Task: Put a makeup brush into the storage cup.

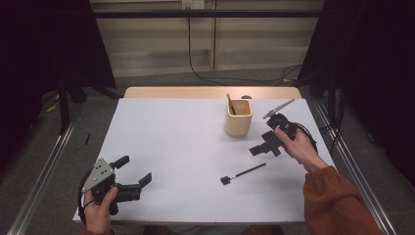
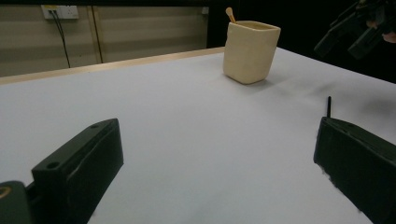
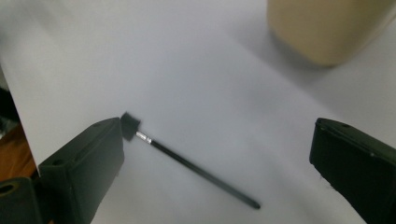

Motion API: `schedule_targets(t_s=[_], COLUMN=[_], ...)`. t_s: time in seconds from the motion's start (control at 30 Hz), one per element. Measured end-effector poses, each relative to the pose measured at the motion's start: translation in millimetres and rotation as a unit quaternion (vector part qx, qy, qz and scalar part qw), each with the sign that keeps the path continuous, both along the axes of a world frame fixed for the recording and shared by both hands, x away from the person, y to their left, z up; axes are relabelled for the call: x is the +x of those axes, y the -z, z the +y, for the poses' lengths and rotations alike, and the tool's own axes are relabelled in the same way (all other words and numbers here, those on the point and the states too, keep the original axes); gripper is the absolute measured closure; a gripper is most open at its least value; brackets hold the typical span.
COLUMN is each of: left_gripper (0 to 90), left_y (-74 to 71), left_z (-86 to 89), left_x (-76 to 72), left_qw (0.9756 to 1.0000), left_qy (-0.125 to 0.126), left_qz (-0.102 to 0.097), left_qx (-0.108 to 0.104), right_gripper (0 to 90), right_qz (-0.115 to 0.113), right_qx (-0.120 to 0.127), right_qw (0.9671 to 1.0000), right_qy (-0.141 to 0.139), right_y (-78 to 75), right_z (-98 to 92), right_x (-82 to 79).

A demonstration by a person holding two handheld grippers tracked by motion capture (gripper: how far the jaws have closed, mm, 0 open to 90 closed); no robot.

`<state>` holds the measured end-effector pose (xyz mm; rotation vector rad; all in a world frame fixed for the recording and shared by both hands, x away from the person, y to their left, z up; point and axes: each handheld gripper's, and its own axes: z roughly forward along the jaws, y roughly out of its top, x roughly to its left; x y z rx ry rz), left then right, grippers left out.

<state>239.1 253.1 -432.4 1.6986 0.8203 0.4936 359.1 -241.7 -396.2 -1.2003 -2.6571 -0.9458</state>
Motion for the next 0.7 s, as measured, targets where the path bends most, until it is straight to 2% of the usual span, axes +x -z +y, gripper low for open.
schedule_targets(t_s=[0.1,0.27,0.3,0.43,0.57,0.7], left_gripper=[1.4,1.5,1.5,1.5,1.4,1.4], left_y=[0.2,0.2,0.2,0.4,0.4,0.6], left_z=[-0.2,-0.1,-0.2,0.1,-0.1,-0.5], left_x=[0.1,0.1,0.2,0.5,0.5,0.5], left_qw=[1.0,1.0,1.0,1.0,1.0,1.0], left_qy=[0.001,0.001,0.001,0.001,0.002,0.002], left_qz=[0.0,0.0,0.0,0.001,0.0,0.001], left_qx=[0.0,0.0,0.0,0.002,0.001,0.0], right_gripper=[2.9,3.7,4.2,4.1,4.0,5.0], right_qz=[0.024,0.044,0.048,0.064,0.083,0.084], right_qx=[-0.031,-0.06,-0.072,-0.089,-0.11,-0.118], right_qw=[0.9991,0.9968,0.9957,0.9931,0.989,0.9871], right_qy=[-0.015,-0.027,-0.031,-0.041,-0.053,-0.068], right_y=[5.3,9.6,10.8,15.3,20.6,23.8], right_z=[3.1,4.9,4.7,3.1,4.0,5.0], right_x=[0.3,1.4,1.9,3.4,2.9,3.1])
